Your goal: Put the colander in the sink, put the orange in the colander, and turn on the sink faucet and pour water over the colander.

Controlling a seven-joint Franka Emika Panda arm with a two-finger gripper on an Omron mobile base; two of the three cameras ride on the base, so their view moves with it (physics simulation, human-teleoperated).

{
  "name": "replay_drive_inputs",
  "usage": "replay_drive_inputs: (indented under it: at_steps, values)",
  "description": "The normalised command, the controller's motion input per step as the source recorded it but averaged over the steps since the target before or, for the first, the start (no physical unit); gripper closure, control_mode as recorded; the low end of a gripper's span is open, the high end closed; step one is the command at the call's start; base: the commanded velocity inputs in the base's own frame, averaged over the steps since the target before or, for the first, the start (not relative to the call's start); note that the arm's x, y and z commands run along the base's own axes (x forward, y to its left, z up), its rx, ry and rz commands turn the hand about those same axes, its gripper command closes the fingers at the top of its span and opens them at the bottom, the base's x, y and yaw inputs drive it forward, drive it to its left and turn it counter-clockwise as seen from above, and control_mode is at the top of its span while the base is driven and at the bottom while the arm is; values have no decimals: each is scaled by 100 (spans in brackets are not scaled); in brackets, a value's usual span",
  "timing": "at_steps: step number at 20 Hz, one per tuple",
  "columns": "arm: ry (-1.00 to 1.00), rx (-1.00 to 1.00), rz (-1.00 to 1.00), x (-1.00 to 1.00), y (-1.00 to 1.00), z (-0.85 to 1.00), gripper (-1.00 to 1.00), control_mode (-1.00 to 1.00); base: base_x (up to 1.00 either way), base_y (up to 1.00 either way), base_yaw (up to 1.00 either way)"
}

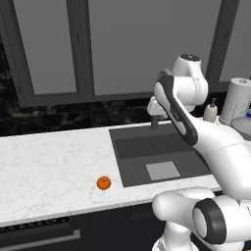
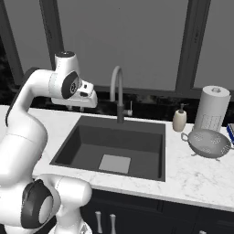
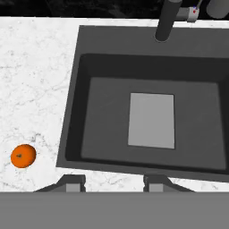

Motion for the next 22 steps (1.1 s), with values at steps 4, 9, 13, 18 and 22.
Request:
replay_drive_inputs:
  at_steps: [4, 9, 13, 18, 22]
  values:
    - [-6, 0, -3, -15, -9, 0, -100, -100, 0, 0, 0]
    - [-17, 6, -20, -33, -39, 0, -100, -100, 0, 0, 0]
    - [-2, 6, -42, -21, -63, -9, -100, -100, 0, 0, 0]
    - [0, 3, -53, -16, -68, -21, -100, -100, 0, 0, 0]
    - [0, 4, -48, -10, -81, -24, -100, -100, 0, 0, 0]
